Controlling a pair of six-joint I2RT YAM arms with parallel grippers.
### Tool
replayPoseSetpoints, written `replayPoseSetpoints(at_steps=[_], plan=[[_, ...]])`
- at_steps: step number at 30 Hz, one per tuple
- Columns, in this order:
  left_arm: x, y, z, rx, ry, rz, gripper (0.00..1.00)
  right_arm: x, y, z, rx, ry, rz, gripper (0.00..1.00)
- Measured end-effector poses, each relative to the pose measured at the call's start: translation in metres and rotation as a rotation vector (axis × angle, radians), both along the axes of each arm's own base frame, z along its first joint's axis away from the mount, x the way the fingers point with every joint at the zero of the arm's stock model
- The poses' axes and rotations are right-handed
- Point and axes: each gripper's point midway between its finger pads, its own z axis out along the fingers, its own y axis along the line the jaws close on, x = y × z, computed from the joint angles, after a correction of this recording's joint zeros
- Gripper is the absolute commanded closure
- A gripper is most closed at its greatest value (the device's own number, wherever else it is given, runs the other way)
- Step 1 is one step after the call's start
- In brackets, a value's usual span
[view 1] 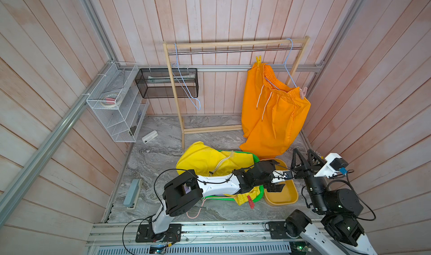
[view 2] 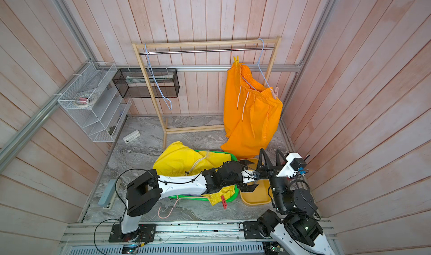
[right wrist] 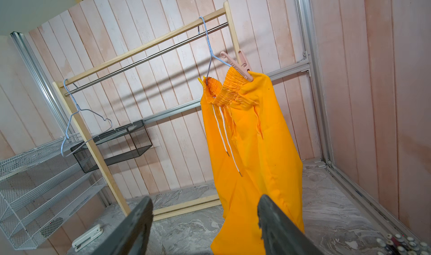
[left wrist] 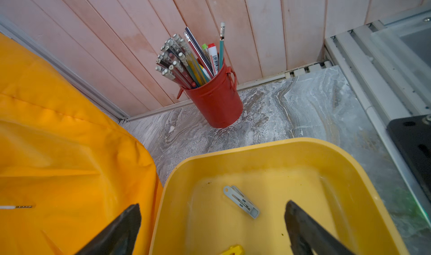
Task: Remove the clothespins securing shorts to the hanger
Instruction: Place the clothespin in the storage box.
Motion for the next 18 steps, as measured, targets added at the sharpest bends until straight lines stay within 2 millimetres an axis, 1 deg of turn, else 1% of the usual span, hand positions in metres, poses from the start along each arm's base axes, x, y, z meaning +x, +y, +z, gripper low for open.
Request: replayPoseSetpoints(at_steps=[4, 6, 9, 11, 16, 18], plan=[[-0.002, 0.011, 0.010, -0.006, -0.023, 0.016, 0.00, 0.001, 0.001, -0.002, -0.006, 0.008, 0.000, 0.25], [-0.004, 0.019, 0.021, -0.020, -0.038, 0.025, 0.00, 0.001, 0.001, -0.003, -0.010, 0.012, 0.001, 0.24], [-0.010, 0.033, 0.045, -0.059, -0.065, 0.041, 0.00, 0.005, 0.005, -0.007, -0.023, 0.027, 0.010, 0.24], [-0.014, 0.043, 0.062, -0.086, -0.079, 0.045, 0.00, 0.010, 0.012, -0.012, -0.043, 0.053, 0.022, 0.23], [-0.022, 0.070, 0.079, -0.099, -0.078, 0.072, 0.00, 0.018, 0.028, -0.012, -0.067, 0.086, 0.074, 0.22], [-0.023, 0.081, 0.085, -0.118, -0.062, 0.105, 0.00, 0.022, 0.037, -0.018, -0.088, 0.112, 0.102, 0.22]])
